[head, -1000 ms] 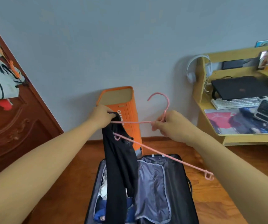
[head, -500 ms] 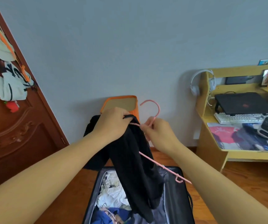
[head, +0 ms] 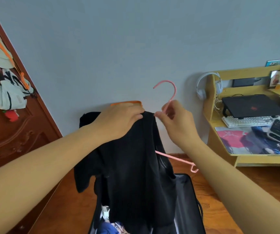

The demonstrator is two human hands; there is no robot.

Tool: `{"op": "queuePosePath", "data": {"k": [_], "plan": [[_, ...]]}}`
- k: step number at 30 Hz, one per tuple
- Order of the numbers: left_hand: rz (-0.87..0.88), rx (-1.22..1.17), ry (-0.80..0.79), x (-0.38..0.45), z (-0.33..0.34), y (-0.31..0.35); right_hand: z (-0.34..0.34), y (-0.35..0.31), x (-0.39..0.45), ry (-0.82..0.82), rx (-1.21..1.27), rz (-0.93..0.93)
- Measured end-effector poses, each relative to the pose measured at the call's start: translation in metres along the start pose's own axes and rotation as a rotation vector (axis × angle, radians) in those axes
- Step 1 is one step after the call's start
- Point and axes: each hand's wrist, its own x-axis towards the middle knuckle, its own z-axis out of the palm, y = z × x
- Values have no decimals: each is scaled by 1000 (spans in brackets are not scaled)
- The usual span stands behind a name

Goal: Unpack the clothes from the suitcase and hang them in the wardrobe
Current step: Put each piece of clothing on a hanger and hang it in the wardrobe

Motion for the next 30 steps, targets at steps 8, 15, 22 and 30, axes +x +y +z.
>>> {"op": "queuePosePath", "data": {"k": [8, 15, 22, 30], "plan": [[-166, -72, 85, -17, -3, -25, 71, 68, -105, -319, 5, -48], [-326, -224, 184, -51, -33, -94, 31, 141, -81, -513, -569, -419], [-239, 126, -78, -101, -3, -113, -25, 89, -12, -219, -527, -750], [-341, -96, 230, -95, 5, -86, 5, 56, 12, -563, -519, -226]]}}
